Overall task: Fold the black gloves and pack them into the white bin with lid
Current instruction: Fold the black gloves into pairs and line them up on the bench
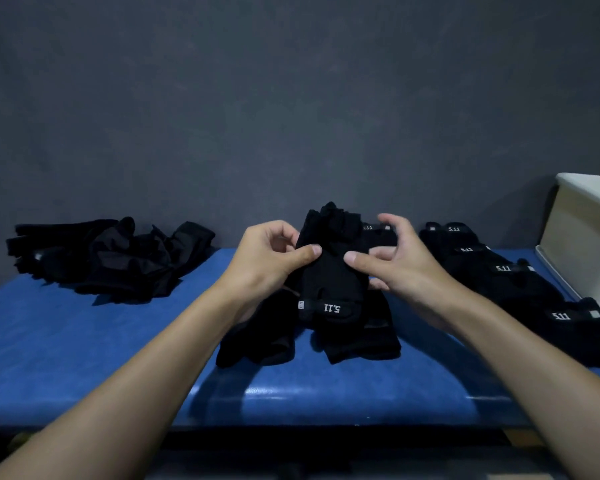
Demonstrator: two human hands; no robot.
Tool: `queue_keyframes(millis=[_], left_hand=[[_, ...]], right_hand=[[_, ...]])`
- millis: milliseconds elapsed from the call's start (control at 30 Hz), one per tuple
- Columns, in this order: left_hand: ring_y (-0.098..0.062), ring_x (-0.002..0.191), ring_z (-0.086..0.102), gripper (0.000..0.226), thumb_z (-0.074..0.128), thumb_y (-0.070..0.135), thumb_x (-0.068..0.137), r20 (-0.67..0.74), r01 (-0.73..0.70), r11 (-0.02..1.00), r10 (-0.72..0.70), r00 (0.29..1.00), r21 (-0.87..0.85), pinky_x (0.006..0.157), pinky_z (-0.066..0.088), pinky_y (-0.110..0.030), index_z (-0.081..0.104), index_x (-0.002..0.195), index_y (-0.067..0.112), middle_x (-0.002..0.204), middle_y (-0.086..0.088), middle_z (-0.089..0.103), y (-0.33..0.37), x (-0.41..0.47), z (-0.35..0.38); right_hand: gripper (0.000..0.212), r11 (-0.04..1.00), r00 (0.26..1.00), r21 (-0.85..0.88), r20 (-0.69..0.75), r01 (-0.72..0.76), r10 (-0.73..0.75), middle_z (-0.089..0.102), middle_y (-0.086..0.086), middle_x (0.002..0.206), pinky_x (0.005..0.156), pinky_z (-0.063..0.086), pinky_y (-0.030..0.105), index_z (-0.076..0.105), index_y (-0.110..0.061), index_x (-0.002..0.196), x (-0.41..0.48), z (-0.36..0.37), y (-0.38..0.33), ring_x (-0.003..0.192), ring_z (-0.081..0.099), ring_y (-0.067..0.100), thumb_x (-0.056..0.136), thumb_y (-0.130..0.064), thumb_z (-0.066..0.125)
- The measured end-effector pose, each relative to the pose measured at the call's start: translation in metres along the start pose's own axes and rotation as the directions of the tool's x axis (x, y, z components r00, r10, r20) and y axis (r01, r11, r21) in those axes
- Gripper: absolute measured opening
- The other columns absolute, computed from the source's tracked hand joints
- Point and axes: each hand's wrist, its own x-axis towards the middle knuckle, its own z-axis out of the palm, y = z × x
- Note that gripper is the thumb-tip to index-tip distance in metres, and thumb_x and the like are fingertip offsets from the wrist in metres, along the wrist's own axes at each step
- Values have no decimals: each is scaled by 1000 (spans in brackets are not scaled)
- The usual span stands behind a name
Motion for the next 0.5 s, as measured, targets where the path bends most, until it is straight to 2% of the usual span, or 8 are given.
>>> queue_keyframes(millis=[67, 167, 300, 400, 500], left_hand=[[-26, 71, 59, 21, 78, 10, 83, -6, 2, 1000, -2, 1000, 3, 70, 52, -39, 58, 78, 7, 74, -15, 57, -2, 0, 4], [-24, 70, 56, 26, 79, 11, 82, -7, -8, 999, 8, 1000, 43, 70, 50, -39, 54, 74, 10, 71, -13, 55, -4, 1, 8], [-24, 66, 61, 27, 79, 17, 83, -27, 14, 995, -11, 1000, 100, 62, 54, -38, 55, 78, 7, 71, -15, 57, -5, 1, 10], [-21, 62, 63, 26, 76, 24, 86, 11, 85, 990, -87, 996, 114, 50, 53, -30, 59, 86, 5, 74, -17, 63, -5, 0, 10], [-17, 62, 63, 24, 74, 24, 88, 54, 146, 986, -150, 987, 85, 49, 53, -27, 63, 88, 3, 73, -10, 68, -6, 0, 10]], right_hand=[[93, 999, 999, 0, 34, -38, 38, 70, 10, 100, 81, 59, 37, 24, -35, 146, -1, 0, 3, 87, 73, 23, 75, -21, 83], [95, 998, 993, -7, 89, -70, 71, 74, 11, 100, 76, 58, 39, 24, -33, 145, -2, 1, 6, 87, 74, 25, 74, -9, 83], [84, 998, 995, 2, 78, -58, 58, 73, 16, 101, 70, 57, 34, 30, -24, 144, -1, -4, 5, 87, 73, 26, 79, 8, 73], [74, 997, 994, 29, 82, -71, 68, 73, 14, 101, 62, 55, 26, 36, -23, 139, -1, -12, 2, 83, 73, 22, 82, 10, 69], [63, 998, 996, 3, 62, -61, 61, 72, 8, 93, 52, 50, 19, 39, -20, 135, -2, -17, 1, 70, 70, 12, 86, 9, 65]])
